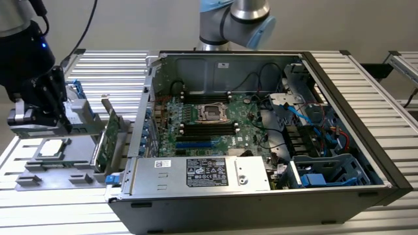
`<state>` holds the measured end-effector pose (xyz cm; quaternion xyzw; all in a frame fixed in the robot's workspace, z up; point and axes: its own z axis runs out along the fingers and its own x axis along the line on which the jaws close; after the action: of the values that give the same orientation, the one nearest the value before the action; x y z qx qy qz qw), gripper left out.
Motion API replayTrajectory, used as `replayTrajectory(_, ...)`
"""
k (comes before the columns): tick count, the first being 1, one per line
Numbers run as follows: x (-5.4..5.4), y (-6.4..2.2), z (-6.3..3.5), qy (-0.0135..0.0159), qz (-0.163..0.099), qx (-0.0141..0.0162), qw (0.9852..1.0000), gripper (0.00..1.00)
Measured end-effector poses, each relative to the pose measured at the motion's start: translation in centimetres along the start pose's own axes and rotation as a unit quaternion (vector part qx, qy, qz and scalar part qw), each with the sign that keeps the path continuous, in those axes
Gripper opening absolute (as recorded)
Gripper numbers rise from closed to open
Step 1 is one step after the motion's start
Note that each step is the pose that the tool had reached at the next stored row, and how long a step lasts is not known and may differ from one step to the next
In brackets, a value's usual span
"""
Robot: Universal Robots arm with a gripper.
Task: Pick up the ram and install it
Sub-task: 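Pick up the ram and move it above insertion slot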
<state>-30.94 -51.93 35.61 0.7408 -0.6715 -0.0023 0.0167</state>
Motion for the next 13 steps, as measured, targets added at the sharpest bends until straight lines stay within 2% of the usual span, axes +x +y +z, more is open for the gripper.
replayTrajectory(4, 0.2, -1.83, -0.05, -0.0011, -0.002, 0.0, 1.0, 0.14)
replayTrajectory(9, 0.4, -3.77, -0.21, -0.004, -0.006, 0.0002, 1.0, 0.14)
replayTrajectory(13, 0.6, -5.3, -1.43, -0.0057, -0.009, -0.001, 0.9999, 0.14)
